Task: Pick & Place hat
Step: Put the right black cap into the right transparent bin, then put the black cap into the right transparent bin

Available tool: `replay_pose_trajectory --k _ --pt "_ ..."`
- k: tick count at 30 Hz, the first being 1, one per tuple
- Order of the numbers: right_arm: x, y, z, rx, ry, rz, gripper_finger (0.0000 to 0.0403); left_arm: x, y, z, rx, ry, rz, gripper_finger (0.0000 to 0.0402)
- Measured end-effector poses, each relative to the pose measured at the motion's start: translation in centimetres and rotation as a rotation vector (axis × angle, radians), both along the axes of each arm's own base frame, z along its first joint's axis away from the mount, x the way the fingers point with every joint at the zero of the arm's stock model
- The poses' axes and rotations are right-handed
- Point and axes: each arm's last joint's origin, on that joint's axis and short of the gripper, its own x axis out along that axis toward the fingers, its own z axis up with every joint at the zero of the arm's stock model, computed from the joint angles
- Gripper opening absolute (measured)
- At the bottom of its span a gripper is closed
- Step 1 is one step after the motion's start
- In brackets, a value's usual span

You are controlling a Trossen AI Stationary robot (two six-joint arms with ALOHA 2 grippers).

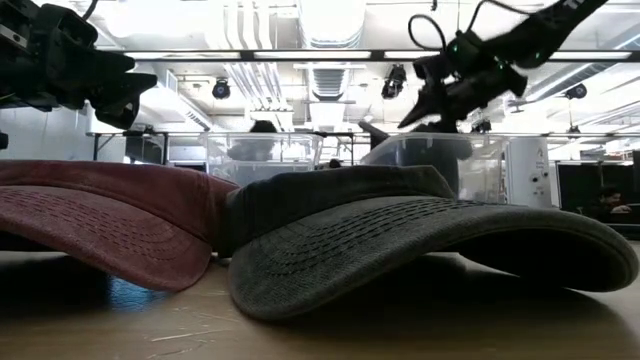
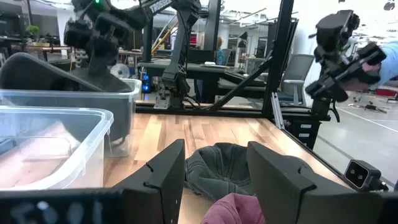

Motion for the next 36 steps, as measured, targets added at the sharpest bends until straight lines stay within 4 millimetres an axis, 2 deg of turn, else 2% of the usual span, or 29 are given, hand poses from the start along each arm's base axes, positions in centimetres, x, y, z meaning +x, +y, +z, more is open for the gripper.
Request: replay_pose_trajectory --k 5,7,9,13,17,20,27,30,34,36 --pt "-0.9 1.2 4.9 -0.127 -0.029 -0.017 0.0171 0.0 0.0 0.0 0.0 0.0 0.0 0.0168" --pt "-1.4 2.3 6.9 -0.193 0.004 0.036 0.0176 0.0 0.0 0.0 0.0 0.0 0.0 0.0168" --pt "-2.0 4.0 8.5 -0.255 0.109 0.128 0.0176 0.0 0.0 0.0 0.0 0.0 0.0 0.0168" --pt "-2.6 7.4 9.7 -0.327 0.425 0.2 0.0173 0.0 0.0 0.0 0.0 0.0 0.0 0.0168" --pt "-1.8 10.8 10.7 -0.324 0.411 0.3 0.0174 0.0 0.0 0.0 0.0 0.0 0.0 0.0168" --pt "-0.1 13.8 9.9 -0.305 0.411 0.426 0.0171 0.0 0.0 0.0 0.0 0.0 0.0 0.0168" --pt "5.6 21.7 4.9 -0.231 0.484 0.624 0.0169 0.0 0.0 0.1 0.005 -0.011 -0.002 0.0168" --pt "7.7 23.1 1.9 -0.081 0.607 0.552 0.0169 0.0 0.0 0.2 0.001 -0.019 -0.003 0.0168" --pt "9.7 23.2 -1.7 0.124 0.774 0.31 0.0169 0.0 0.0 0.2 0.001 -0.02 -0.002 0.0168" --pt "10.5 23.5 -3.0 0.181 0.801 0.247 0.0169 0.0 0.0 0.2 0.003 -0.022 -0.002 0.0168"
